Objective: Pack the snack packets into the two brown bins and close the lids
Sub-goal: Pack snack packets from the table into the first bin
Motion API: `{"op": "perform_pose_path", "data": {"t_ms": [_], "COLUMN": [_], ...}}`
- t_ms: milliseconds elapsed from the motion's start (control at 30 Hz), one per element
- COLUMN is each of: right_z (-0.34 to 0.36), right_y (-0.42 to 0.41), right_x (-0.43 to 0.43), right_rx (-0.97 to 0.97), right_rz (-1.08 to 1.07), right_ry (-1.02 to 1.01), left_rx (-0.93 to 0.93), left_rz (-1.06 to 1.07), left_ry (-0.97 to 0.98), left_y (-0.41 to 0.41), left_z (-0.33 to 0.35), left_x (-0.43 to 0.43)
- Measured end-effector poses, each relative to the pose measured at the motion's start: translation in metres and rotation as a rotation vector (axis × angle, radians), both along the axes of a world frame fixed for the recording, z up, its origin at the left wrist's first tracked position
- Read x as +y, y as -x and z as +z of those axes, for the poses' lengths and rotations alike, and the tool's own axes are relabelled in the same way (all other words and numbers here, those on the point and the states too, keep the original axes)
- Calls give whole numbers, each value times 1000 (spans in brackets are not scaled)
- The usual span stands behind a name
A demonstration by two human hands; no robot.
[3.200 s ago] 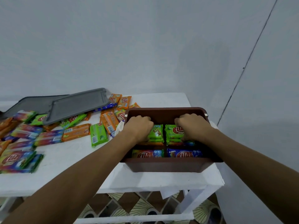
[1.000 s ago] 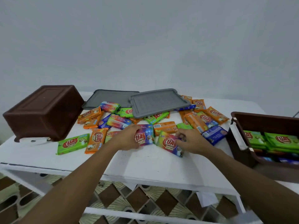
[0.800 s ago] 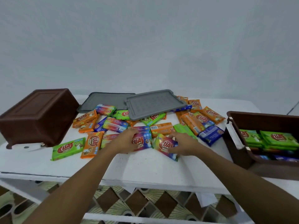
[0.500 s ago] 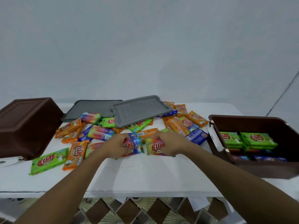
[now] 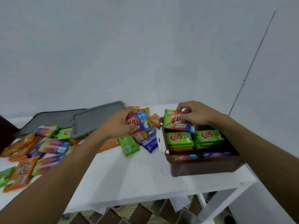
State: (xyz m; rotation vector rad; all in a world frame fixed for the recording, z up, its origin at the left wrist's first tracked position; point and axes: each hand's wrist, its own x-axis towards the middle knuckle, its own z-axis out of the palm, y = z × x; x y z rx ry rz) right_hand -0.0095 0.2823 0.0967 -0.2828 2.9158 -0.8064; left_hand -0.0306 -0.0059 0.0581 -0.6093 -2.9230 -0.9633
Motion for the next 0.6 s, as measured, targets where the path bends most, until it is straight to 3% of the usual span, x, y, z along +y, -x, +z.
{"op": "perform_pose_path", "data": {"t_ms": [133, 400, 600], "right_z": [-21, -54, -73], "right_y": [2, -8, -4], "right_x": [72, 133, 136], "right_rx": [-108, -332, -235], "right_rz": [24, 243, 361], "right_ry": [-181, -415, -492], "left_rx": [-13, -216, -296], "left_rz": [-99, -377, -425], "left_ry": [-17, 343, 614], "left_y": [4, -3, -10], "left_z": [10, -8, -35], "left_x": [67, 170, 199]}}
